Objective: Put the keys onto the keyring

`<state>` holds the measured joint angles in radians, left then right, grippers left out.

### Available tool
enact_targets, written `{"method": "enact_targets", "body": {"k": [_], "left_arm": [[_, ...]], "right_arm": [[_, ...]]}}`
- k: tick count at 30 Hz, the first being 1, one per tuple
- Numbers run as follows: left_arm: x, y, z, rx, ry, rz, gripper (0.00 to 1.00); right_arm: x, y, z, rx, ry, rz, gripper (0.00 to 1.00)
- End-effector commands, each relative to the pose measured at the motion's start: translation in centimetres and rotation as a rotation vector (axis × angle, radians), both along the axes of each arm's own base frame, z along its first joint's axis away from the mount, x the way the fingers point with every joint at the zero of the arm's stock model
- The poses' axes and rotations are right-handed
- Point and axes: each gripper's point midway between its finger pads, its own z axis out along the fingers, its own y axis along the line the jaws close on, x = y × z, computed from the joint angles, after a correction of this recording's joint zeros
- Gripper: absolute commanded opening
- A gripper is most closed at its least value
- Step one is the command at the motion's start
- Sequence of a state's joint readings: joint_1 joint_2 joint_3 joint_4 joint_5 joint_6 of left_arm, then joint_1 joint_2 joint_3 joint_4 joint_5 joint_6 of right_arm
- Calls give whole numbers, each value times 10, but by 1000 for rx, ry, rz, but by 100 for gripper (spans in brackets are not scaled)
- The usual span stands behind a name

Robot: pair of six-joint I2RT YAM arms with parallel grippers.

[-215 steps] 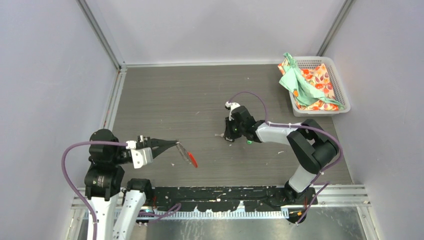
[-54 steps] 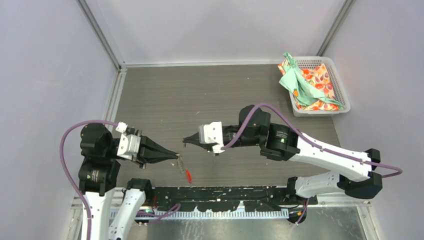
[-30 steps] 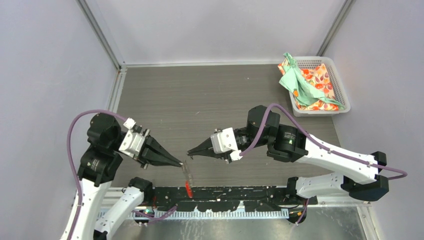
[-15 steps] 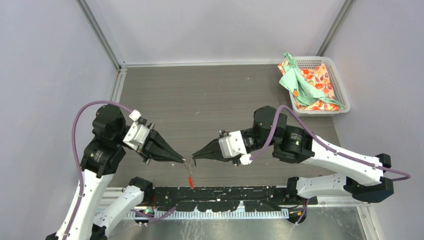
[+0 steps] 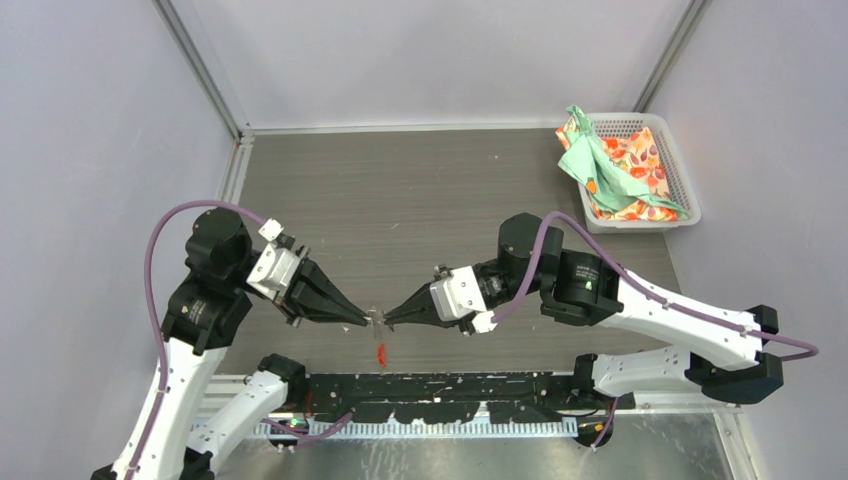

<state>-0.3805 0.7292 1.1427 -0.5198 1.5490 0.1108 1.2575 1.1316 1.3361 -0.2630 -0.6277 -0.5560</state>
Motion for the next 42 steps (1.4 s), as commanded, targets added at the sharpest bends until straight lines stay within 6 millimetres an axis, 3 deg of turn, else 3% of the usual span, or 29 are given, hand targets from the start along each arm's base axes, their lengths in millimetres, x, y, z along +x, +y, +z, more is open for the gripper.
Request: {"method": "enact_targets", "body": {"k": [1, 42], "left_arm": [[-28, 11, 13, -24, -33, -149, 0], [-17, 6, 8, -12, -12, -88, 0]], "right_arm": [[-5, 2, 17, 45, -25, 28, 1], [-4, 2, 31, 92, -71, -1, 1]]}}
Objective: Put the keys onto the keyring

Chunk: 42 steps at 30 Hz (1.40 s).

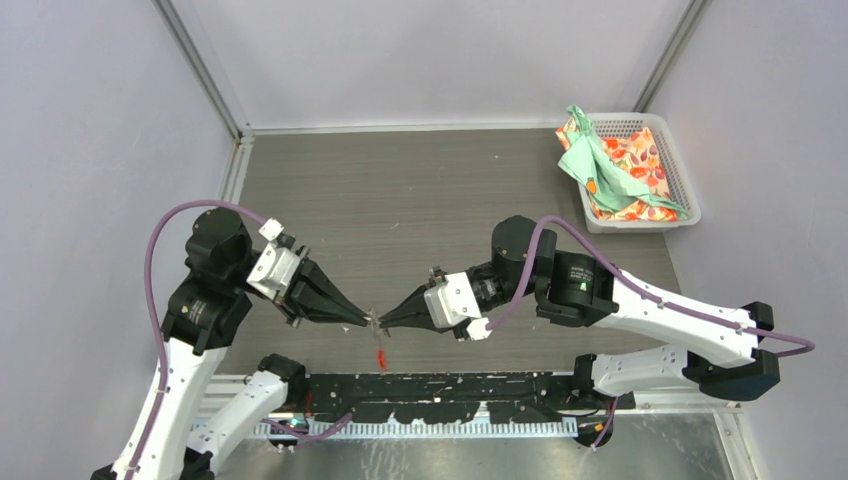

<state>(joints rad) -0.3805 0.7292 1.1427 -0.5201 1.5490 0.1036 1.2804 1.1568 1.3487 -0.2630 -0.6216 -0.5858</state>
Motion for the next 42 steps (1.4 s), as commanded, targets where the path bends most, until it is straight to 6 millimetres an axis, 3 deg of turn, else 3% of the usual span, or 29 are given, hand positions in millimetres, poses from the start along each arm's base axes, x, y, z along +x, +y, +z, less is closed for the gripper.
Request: {"method": "enact_targets", "body": {"k": [1, 25, 42], "left_arm": [[-16, 6, 8, -15, -19, -85, 0], [-17, 6, 9, -21, -35, -88, 0], [-6, 2, 7, -15, -35, -10, 0]], "right_arm": [[1, -6, 34, 97, -47, -22, 1], [20, -17, 28, 74, -77, -135, 1], [13, -5, 31, 71, -33, -80, 1]]}}
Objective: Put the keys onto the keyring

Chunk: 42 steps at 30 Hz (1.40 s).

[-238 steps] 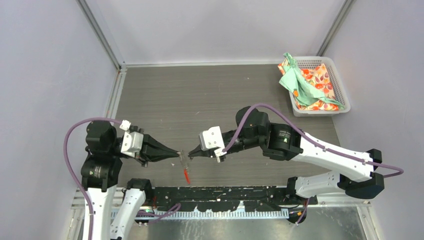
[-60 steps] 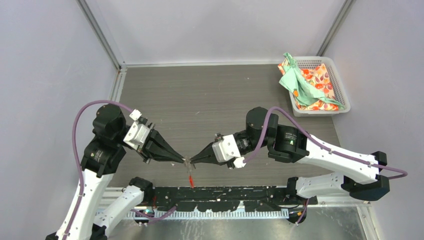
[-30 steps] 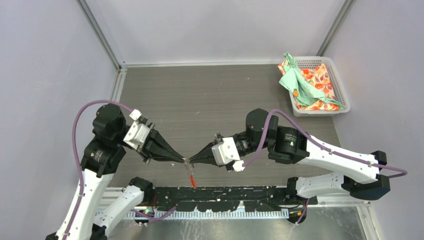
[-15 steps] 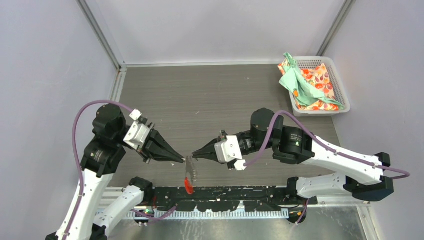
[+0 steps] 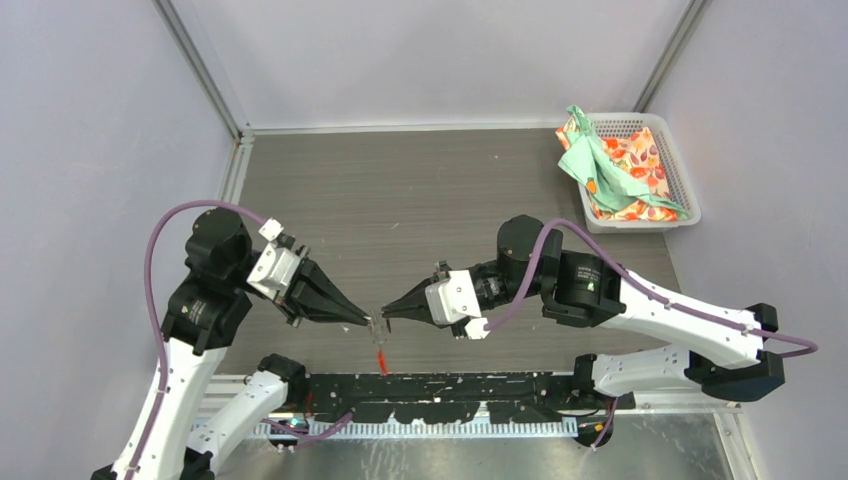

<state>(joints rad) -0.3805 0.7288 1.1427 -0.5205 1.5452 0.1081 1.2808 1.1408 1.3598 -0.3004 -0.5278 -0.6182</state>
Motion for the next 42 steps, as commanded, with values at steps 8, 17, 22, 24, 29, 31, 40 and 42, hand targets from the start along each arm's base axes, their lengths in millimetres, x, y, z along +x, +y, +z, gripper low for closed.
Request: {"method": "enact_targets", "body": {"k": [8, 17, 22, 24, 29, 31, 40, 42], "left_arm": [[-1, 0, 5, -9, -27, 25, 0], [4, -1, 3, 0, -12, 50, 0], [5, -2, 1, 7, 2, 54, 0], [6, -2, 0, 8, 5, 58, 0], [8, -3, 0, 11, 8, 64, 0], [9, -3, -1, 14, 15, 66, 0], [8, -3, -2, 19, 24, 60, 0], [7, -2, -3, 19, 25, 59, 0]], "right_arm": [[-6, 0, 30, 74, 7, 31, 1], [-8, 1, 31, 80, 13, 44, 1], [-8, 0, 33, 87, 11, 43, 1], [-8, -1, 34, 90, 10, 42, 1], [-9, -1, 35, 95, 9, 44, 1], [-9, -1, 35, 97, 8, 44, 1], [-7, 3, 36, 103, 7, 41, 1], [-7, 3, 37, 108, 5, 39, 1]]}}
